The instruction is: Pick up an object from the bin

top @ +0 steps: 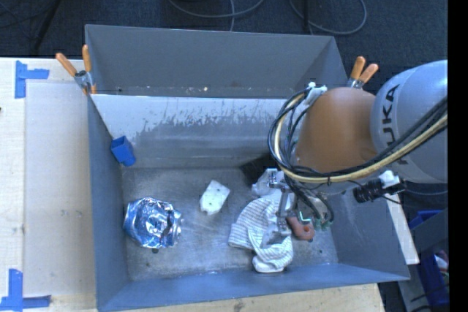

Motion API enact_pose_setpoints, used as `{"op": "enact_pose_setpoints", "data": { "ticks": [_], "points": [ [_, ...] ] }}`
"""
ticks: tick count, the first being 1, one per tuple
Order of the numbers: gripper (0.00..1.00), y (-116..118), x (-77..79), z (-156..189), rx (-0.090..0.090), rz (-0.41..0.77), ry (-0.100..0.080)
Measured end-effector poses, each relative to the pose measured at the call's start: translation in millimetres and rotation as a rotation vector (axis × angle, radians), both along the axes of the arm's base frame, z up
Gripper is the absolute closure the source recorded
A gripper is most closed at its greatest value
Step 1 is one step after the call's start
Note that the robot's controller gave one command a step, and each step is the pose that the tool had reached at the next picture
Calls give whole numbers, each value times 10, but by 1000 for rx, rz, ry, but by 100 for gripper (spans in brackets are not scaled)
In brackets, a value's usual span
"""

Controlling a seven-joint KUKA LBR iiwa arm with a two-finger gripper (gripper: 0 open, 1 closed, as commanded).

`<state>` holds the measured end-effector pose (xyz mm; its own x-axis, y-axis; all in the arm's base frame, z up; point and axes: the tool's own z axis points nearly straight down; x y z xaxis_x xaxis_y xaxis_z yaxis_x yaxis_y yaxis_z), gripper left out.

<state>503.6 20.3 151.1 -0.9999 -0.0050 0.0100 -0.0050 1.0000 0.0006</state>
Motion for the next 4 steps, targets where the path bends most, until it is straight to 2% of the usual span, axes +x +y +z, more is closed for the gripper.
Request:
{"op": "enact_pose_setpoints", "data": {
  "ticks": [1,2,3,4],
  "points": [
    [0,-1,19,35,0,0,-7],
    [100,-1,227,-719,1,241,7],
    [0,19,318,-721,2,240,-41],
    [100,-16,209,-735,-1,240,15]
  ]
}}
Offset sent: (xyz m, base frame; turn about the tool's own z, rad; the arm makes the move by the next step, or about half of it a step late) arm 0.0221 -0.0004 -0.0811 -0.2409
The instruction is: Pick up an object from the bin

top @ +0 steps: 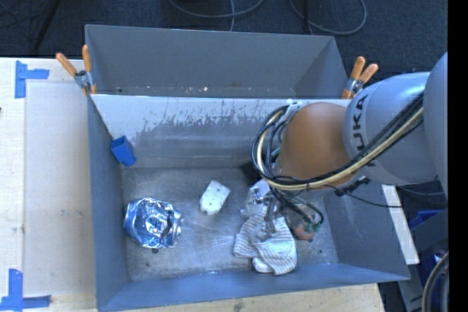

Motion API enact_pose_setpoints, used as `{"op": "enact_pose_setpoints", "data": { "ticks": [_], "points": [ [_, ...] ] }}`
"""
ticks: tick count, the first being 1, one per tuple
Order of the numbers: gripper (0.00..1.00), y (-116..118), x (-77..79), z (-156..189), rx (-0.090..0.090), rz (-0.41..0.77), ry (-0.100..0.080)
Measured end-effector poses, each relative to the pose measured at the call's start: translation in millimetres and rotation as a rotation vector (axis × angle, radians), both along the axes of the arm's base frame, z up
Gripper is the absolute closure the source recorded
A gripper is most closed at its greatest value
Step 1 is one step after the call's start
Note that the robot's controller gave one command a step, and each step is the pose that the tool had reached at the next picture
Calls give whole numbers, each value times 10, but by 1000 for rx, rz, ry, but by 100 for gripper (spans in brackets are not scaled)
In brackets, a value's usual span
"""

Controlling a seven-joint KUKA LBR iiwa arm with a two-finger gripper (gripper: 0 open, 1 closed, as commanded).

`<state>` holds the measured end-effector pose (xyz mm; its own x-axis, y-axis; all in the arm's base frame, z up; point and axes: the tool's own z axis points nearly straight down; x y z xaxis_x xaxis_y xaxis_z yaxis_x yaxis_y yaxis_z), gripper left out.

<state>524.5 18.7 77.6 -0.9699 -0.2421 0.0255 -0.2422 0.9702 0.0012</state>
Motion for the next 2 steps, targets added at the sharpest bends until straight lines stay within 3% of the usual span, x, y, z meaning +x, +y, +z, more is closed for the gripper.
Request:
{"op": "enact_pose_setpoints", "data": {
  "ticks": [1,2],
  "points": [
    [100,0,0,0,0,-1,0],
    [100,15,112,1319,8,251,-31]
  ]
}}
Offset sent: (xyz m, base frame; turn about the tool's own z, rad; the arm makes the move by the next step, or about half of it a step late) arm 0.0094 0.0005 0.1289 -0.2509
